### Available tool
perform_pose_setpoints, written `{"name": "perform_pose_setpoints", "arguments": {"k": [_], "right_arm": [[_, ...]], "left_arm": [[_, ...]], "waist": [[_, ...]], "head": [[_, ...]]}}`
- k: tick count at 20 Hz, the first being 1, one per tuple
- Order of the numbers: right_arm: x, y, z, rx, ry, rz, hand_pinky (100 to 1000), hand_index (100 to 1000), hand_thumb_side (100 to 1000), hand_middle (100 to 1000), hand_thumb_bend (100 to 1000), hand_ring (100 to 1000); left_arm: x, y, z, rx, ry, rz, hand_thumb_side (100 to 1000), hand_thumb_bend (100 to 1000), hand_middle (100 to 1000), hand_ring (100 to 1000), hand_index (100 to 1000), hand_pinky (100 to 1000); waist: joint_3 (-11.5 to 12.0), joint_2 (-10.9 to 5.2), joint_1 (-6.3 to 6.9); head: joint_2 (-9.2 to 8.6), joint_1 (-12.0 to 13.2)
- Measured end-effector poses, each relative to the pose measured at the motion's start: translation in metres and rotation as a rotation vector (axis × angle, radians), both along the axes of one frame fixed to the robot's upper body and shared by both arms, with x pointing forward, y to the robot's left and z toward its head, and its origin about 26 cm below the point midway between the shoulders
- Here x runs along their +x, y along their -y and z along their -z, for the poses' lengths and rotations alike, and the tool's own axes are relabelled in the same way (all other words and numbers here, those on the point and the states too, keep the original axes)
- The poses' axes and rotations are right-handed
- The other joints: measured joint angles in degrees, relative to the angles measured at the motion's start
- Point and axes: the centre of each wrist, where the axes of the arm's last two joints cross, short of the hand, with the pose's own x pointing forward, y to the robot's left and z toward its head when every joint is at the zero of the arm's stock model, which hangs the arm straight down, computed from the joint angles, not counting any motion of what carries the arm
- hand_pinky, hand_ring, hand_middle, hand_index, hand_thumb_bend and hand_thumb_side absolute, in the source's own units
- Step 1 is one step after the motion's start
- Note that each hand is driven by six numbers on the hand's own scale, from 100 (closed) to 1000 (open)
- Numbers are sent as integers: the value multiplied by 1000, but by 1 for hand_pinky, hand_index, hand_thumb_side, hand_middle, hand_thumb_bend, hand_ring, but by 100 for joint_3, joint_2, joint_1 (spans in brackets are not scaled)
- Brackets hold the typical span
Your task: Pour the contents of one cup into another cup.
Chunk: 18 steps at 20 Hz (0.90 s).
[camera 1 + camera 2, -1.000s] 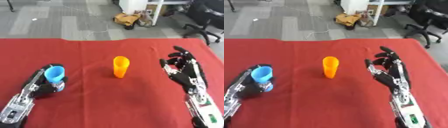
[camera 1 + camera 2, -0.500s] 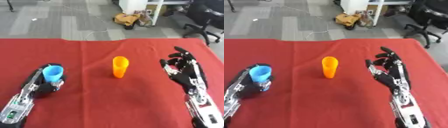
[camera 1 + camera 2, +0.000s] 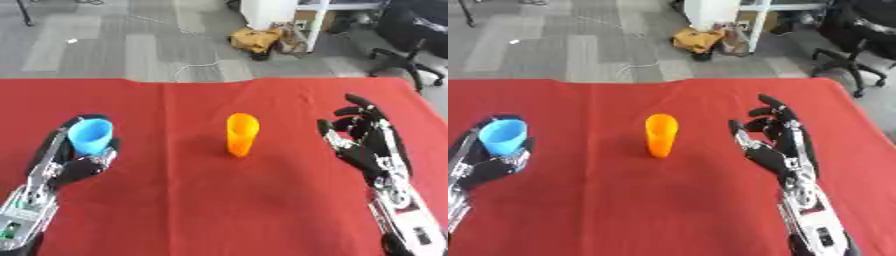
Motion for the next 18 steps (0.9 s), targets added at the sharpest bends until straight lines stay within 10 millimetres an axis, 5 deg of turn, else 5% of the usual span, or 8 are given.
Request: {"name": "perform_pose_setpoints", "arguments": {"k": [2, 3, 18], "right_arm": [[4, 4, 5, -11, -31, -8, 604, 820, 100, 562, 384, 527], [6, 7, 8, -18, -47, -13, 605, 821, 100, 565, 436, 528], [46, 30, 23, -170, -174, -146, 643, 861, 100, 674, 487, 631]], "left_arm": [[-4, 0, -6, -14, 15, 14, 100, 229, 547, 517, 716, 435], [-6, 1, -7, -20, 18, 23, 100, 229, 547, 518, 716, 435], [-30, 19, -25, -62, 25, 161, 100, 229, 548, 520, 718, 445]], "waist": [[43, -13, 3], [61, -18, 6], [376, -78, 60]], "head": [[0, -16], [1, -27], [13, -170]]}}
